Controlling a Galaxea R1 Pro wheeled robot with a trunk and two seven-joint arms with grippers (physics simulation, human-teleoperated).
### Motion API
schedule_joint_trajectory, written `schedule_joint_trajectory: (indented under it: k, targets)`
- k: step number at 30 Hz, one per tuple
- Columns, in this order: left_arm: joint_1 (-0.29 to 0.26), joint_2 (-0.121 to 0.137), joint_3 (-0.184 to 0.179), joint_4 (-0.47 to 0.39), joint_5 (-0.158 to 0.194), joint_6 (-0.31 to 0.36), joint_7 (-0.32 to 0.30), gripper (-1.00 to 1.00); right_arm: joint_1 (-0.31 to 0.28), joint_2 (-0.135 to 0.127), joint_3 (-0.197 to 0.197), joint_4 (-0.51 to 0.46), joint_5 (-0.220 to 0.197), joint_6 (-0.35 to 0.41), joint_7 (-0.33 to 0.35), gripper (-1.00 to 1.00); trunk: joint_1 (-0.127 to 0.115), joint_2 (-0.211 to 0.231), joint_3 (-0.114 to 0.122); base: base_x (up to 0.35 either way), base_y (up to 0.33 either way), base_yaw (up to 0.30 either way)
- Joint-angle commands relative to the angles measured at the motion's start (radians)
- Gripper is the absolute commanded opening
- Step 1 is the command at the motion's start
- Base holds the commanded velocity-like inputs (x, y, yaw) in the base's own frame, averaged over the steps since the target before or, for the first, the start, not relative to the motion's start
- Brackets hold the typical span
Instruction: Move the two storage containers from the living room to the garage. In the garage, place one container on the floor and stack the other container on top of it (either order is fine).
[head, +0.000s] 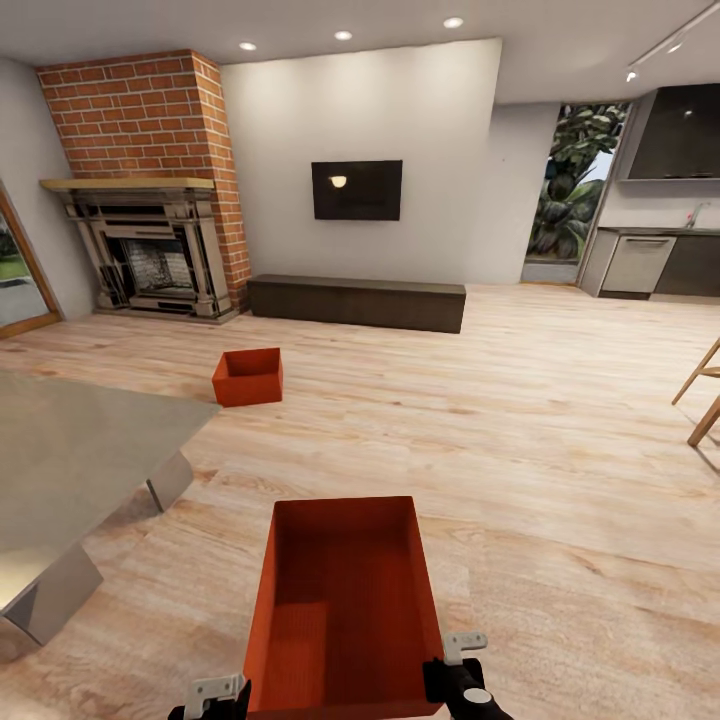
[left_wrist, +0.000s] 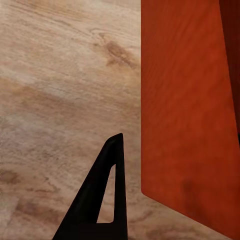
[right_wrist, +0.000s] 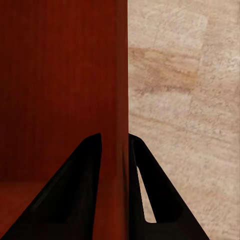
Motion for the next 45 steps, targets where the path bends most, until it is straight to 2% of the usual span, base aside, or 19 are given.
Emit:
schedule_joint_trajectory:
  k: [1,7,14,23,29,35,42,45]
  targets:
    - [0.0,0.0,0.018,0.001,0.001,-0.001,0.001,-1.0,-0.002,-0.007,-0.039,-0.002,0.009,-0.003,-0.023,-1.0,0.0,0.0,-0.001,0.0,0.0,0.0]
    - [0.0,0.002,0.02,0.001,0.001,-0.001,0.001,-1.0,-0.002,-0.007,-0.039,-0.002,0.009,-0.003,-0.023,-1.0,0.0,0.0,-0.001,0.0,0.0,0.0]
    - [0.0,0.003,0.02,0.001,0.002,-0.001,0.001,-1.0,-0.002,-0.007,-0.039,-0.002,0.009,-0.003,-0.023,-1.0,-0.027,0.049,0.021,0.0,0.0,0.0]
    - [0.0,0.003,0.02,0.001,0.001,-0.001,0.001,-1.0,-0.002,-0.008,-0.039,-0.002,0.009,-0.003,-0.023,-1.0,-0.027,0.049,0.021,0.0,0.0,0.0]
    - [0.0,0.003,0.02,0.001,0.001,-0.001,0.001,-1.0,-0.002,-0.008,-0.039,-0.002,0.009,-0.003,-0.023,-1.0,-0.05,0.091,0.04,0.0,0.0,0.0]
    - [0.0,0.003,0.02,0.001,0.001,-0.001,0.001,-1.0,-0.002,-0.008,-0.039,-0.002,0.009,-0.003,-0.023,-1.0,-0.05,0.091,0.04,0.0,0.0,0.0]
    - [0.0,0.003,0.02,0.001,0.001,0.0,0.001,-1.0,-0.002,-0.007,-0.039,-0.002,0.009,-0.003,-0.023,-1.0,-0.077,0.14,0.062,0.0,0.0,0.0]
    - [0.0,0.003,0.02,0.001,0.002,0.0,0.001,-1.0,-0.002,-0.008,-0.039,-0.002,0.009,-0.003,-0.023,-1.0,-0.077,0.14,0.062,0.0,0.0,0.0]
